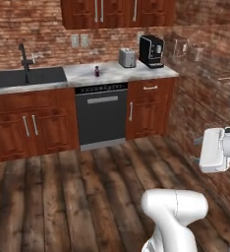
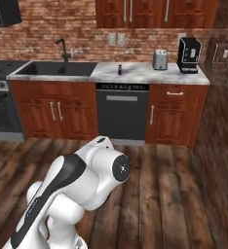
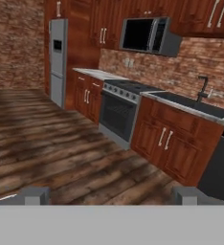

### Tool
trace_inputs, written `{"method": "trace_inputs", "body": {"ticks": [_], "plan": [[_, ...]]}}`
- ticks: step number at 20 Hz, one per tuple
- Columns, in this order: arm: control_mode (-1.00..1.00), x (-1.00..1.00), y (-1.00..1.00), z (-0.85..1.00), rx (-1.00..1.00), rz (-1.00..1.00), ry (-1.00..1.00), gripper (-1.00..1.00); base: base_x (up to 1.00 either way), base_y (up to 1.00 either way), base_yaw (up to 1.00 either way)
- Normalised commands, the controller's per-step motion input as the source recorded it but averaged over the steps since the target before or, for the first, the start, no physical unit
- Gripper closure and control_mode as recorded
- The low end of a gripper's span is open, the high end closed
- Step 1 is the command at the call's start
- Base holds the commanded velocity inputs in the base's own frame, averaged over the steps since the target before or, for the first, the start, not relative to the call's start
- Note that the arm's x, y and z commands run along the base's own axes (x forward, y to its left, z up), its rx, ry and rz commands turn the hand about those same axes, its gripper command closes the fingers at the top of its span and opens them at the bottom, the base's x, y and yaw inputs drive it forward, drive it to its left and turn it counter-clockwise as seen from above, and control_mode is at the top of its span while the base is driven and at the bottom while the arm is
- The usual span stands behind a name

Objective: There is a wine glass and glass cup on the dining counter. Place the wine bottle next to the wine glass and the juice bottle next to the glass cup.

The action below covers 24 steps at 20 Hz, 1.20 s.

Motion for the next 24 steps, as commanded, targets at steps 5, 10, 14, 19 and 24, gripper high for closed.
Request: {"method": "trace_inputs", "body": {"ticks": [5,10,14,19,24], "plan": [[1.0,0.0,0.0,0.0,0.0,0.0,0.0,-1.0,0.94,0.0,0.0],[1.0,0.0,0.0,0.0,0.0,0.0,0.0,-1.0,0.94,0.0,0.0],[1.0,0.0,0.0,0.0,0.0,0.0,0.0,-1.0,0.94,0.0,0.0],[1.0,0.0,0.0,0.0,0.0,0.0,0.0,-1.0,0.94,0.0,0.01],[1.0,0.0,0.0,0.0,0.0,0.0,0.0,-1.0,0.94,0.0,0.01]]}}
